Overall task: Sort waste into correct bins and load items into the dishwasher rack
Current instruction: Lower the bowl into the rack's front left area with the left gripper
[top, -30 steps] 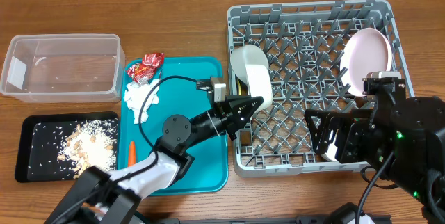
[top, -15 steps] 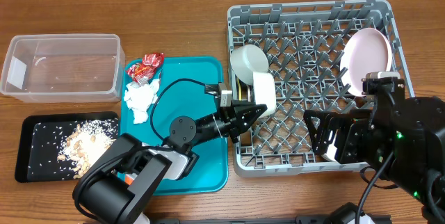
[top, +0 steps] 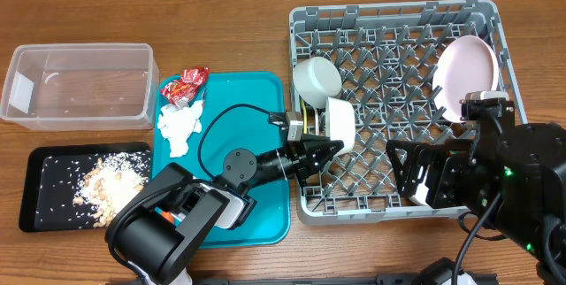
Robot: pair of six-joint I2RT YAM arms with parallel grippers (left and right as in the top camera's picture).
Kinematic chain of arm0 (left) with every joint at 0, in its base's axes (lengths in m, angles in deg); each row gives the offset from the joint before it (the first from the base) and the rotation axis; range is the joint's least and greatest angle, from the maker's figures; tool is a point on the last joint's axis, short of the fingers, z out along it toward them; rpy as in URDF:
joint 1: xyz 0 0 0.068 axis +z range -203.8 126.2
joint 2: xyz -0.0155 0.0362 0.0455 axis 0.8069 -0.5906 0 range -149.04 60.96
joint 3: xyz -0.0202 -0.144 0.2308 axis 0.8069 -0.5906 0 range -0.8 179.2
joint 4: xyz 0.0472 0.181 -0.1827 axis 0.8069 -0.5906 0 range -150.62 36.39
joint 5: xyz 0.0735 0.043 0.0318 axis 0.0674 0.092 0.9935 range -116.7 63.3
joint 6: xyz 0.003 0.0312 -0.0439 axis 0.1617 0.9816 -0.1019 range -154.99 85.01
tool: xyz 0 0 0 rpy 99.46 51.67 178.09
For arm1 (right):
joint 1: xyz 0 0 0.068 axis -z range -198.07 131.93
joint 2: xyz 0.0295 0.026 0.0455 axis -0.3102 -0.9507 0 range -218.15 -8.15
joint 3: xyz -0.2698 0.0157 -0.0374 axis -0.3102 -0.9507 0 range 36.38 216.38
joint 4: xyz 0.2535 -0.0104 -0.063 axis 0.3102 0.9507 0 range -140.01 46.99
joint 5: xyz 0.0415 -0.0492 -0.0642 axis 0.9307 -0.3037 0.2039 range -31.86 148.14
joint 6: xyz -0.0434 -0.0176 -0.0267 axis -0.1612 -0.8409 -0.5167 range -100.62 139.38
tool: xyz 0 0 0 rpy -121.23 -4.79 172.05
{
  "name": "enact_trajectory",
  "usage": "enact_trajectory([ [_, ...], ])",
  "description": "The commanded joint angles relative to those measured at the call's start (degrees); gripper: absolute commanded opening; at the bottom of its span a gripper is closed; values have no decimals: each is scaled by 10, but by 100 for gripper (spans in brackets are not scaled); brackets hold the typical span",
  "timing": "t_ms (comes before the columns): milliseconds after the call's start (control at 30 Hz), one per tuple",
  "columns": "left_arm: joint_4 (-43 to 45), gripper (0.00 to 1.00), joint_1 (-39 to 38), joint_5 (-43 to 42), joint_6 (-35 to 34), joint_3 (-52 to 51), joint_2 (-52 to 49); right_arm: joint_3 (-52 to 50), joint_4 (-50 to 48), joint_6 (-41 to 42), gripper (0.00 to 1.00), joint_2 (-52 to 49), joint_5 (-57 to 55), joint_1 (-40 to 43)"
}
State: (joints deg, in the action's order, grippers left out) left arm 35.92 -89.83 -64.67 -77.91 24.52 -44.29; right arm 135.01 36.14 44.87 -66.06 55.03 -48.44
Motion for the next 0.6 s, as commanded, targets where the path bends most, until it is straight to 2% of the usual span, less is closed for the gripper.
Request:
enact_trajectory([
  [0,13,4,-4,-6,12,0,-18,8,-3,3,100,3,3,2],
  [400,11,4,-8,-17,12,21,-19,8,-7,3,100,3,3,2],
  [567,-18,4,-8,-22,12,21,-20,8,-7,3,100,3,3,2],
])
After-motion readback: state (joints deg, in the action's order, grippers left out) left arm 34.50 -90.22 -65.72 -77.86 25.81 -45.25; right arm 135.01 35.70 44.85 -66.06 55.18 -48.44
